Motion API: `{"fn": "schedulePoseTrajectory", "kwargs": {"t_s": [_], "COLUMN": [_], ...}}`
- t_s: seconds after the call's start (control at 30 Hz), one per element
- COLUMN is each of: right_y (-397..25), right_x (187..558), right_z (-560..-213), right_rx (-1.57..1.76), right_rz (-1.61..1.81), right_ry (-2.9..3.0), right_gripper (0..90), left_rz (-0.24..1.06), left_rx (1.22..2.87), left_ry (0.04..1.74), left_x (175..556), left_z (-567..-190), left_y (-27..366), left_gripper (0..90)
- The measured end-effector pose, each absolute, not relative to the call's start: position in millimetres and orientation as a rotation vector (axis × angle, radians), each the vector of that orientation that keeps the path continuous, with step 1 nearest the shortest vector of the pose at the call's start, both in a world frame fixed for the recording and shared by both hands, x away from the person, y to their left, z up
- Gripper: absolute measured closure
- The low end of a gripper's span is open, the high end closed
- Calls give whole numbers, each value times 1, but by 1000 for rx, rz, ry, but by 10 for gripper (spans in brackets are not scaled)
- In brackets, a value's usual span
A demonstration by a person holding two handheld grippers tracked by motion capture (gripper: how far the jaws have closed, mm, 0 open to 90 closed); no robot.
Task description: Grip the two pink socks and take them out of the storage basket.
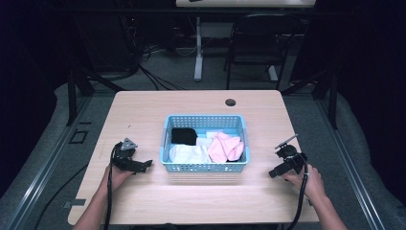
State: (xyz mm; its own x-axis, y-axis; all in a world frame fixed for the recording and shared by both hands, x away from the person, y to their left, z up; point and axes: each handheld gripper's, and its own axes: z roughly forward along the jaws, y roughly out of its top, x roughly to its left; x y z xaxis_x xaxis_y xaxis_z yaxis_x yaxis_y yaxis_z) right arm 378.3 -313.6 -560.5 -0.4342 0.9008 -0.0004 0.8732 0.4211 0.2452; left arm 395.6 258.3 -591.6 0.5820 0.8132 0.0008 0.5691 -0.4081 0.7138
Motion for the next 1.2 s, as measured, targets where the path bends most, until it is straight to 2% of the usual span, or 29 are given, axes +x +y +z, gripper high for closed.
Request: {"fn": "schedulePoseTrajectory", "kwargs": {"t_s": [0.7, 0.77, 1.2], "right_y": [-313, -313, -302], "right_x": [386, 386, 383], "right_z": [-559, -559, -520], "right_rx": [1565, 1606, 1543], "right_rz": [256, 336, 419], "right_ry": [2576, 2541, 2539], "right_gripper": [0, 0, 0], "left_rz": [468, 468, 469], "left_rx": [2125, 2128, 2127], "left_ry": [1106, 1103, 1091], "left_x": [394, 394, 396], "left_z": [-592, -592, -592], "left_y": [258, 258, 257], "left_gripper": [13, 13, 10]}}
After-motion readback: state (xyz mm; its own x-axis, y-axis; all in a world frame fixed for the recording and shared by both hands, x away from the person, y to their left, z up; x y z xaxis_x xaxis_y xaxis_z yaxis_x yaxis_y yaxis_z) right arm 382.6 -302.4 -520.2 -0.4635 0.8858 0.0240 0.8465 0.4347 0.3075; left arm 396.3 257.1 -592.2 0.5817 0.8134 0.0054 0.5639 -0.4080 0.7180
